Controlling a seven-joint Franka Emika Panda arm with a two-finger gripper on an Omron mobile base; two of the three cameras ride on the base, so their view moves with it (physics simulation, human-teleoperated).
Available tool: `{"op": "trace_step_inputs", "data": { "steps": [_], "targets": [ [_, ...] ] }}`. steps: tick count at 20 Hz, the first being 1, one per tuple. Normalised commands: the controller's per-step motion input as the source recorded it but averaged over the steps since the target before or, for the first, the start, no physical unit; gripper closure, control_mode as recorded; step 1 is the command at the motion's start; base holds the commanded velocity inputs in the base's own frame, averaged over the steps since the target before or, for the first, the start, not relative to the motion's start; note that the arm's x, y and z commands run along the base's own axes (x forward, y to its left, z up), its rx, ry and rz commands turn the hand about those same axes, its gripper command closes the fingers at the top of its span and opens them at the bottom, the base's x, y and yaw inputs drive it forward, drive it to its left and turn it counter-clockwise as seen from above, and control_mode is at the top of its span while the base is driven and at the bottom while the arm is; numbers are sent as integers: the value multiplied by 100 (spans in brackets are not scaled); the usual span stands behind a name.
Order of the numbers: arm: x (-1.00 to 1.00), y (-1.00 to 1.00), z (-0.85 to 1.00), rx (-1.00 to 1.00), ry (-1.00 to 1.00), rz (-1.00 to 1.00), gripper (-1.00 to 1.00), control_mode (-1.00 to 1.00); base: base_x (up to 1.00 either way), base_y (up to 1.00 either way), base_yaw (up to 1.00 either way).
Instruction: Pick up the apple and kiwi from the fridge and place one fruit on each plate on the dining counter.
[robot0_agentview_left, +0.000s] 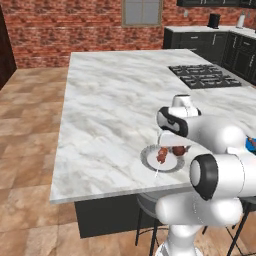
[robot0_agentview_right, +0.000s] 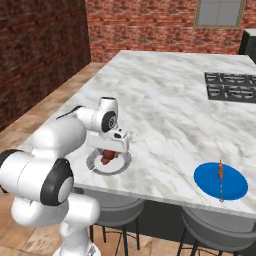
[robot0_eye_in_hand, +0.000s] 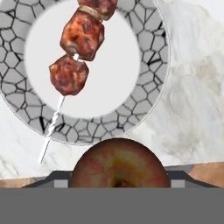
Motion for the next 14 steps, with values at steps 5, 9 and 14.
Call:
{"op": "trace_step_inputs", "data": {
  "steps": [5,9,14],
  "targets": [
    [50,-8,-33,2,3,-13,100,-100,0,0,0],
    [30,-17,-35,4,5,-6,100,-100,0,0,0],
    [18,-3,-38,1,6,-6,100,-100,0,0,0]
  ]
}}
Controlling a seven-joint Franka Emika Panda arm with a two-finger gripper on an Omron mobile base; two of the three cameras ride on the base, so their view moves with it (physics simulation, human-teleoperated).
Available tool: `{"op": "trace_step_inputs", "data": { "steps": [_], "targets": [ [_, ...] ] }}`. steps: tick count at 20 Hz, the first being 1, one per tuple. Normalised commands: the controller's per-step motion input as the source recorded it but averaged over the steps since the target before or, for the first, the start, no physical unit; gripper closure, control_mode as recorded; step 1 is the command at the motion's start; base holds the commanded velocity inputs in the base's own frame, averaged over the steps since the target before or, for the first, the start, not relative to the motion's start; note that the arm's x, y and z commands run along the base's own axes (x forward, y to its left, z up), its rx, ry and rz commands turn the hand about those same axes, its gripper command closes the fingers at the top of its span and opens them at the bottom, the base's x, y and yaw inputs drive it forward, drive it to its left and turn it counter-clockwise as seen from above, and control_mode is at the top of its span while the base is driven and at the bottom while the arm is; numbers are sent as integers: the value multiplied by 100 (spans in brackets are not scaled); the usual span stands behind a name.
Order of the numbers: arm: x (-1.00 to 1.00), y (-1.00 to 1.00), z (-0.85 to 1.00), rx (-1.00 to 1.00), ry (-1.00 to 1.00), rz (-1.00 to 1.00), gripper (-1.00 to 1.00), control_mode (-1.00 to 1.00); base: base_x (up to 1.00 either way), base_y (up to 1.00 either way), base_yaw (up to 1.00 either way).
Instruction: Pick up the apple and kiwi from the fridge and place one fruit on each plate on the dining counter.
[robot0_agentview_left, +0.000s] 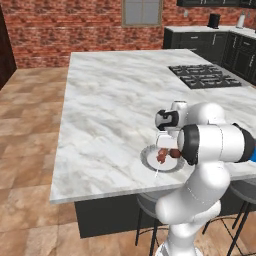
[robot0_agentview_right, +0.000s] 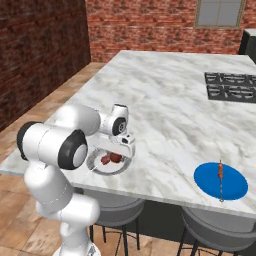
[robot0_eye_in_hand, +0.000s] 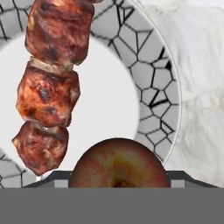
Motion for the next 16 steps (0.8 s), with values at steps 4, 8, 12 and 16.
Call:
{"op": "trace_step_inputs", "data": {
  "steps": [4,8,12,16],
  "targets": [
    [14,0,-35,0,10,-9,100,-100,0,0,0],
    [2,0,-24,0,4,-6,100,-100,0,0,0],
    [0,0,-10,0,0,-5,100,-100,0,0,0],
    [10,0,-15,0,1,-5,100,-100,0,0,0]
  ]
}}
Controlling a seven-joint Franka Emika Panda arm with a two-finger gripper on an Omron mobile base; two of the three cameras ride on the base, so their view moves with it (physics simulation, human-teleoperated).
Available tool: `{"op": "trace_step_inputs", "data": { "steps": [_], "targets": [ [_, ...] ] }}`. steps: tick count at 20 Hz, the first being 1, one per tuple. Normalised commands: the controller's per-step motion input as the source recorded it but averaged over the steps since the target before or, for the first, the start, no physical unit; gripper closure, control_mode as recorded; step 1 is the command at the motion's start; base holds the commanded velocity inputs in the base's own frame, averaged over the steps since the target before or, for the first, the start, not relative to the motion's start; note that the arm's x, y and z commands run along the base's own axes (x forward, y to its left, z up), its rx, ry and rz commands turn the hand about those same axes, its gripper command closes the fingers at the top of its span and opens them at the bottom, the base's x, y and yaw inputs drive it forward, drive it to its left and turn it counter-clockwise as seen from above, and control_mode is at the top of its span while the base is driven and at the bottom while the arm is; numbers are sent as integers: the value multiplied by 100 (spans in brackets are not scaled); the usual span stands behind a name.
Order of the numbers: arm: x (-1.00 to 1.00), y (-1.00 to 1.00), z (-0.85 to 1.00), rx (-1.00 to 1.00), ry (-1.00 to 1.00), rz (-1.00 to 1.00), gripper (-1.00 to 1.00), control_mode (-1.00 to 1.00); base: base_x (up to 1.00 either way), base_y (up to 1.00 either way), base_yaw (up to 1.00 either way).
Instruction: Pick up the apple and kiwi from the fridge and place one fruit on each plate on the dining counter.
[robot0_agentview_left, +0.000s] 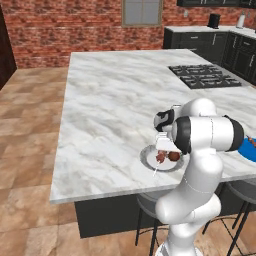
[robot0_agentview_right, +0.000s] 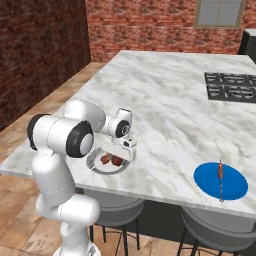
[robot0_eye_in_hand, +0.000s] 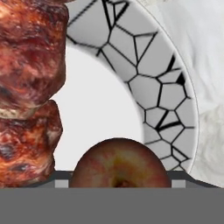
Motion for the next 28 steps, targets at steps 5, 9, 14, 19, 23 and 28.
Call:
{"op": "trace_step_inputs", "data": {
  "steps": [5,9,14,19,23,28],
  "targets": [
    [14,0,-17,0,0,-5,100,-100,0,0,0],
    [0,10,-27,0,0,-2,-100,-100,0,0,0],
    [-6,7,-9,0,-6,-5,-100,-100,0,0,0],
    [-35,0,15,1,-10,-4,-100,-100,0,0,0],
    [-47,-3,42,3,-9,-2,-100,-100,0,0,0],
    [-57,-8,77,2,-10,0,-100,-100,0,0,0]
  ]
}}
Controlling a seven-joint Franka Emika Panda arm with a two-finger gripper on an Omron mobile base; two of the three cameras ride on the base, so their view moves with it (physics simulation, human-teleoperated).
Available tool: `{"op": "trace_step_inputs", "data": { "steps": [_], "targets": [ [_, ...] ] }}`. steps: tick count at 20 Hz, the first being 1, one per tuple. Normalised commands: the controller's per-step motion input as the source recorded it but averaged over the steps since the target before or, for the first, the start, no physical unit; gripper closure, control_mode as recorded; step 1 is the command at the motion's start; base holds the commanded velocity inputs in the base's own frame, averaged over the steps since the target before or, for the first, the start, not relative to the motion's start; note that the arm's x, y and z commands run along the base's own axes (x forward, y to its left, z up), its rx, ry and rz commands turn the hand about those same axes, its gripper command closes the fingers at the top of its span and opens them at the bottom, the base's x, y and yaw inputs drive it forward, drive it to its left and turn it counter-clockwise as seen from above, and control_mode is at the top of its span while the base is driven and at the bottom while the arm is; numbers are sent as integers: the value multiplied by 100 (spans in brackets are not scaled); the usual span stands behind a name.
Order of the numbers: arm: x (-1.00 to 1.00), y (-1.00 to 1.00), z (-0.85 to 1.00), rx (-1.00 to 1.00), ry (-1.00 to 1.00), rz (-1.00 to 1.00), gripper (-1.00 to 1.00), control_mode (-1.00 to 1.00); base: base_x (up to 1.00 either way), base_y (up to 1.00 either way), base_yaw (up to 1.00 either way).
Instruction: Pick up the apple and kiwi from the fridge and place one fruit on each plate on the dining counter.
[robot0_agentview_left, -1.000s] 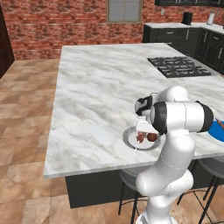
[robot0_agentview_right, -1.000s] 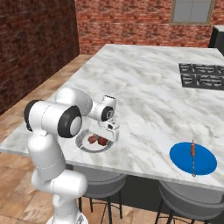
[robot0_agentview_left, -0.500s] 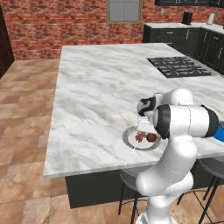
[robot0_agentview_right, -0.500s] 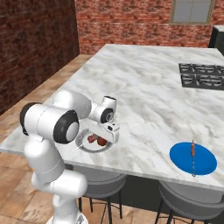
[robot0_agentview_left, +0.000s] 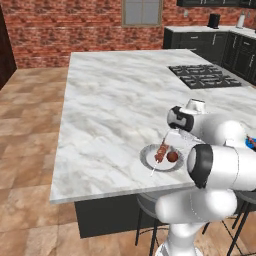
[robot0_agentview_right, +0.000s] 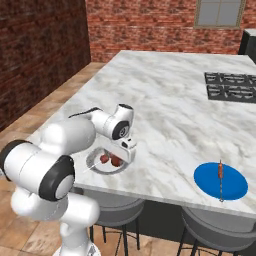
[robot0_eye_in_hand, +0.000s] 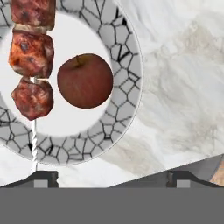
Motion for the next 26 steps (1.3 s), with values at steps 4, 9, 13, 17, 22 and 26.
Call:
{"op": "trace_step_inputs", "data": {
  "steps": [4,9,13,17,22,26],
  "targets": [
    [-41,0,100,0,-5,0,-100,-100,0,0,0],
    [-42,0,100,0,0,0,-100,-100,0,0,0],
    [-52,0,87,0,0,0,-100,-100,0,0,0],
    [-64,0,72,0,0,0,-100,-100,0,0,0],
    [-77,4,54,0,0,0,-100,-100,0,0,0],
    [-84,6,44,0,0,0,-100,-100,0,0,0]
  ]
}}
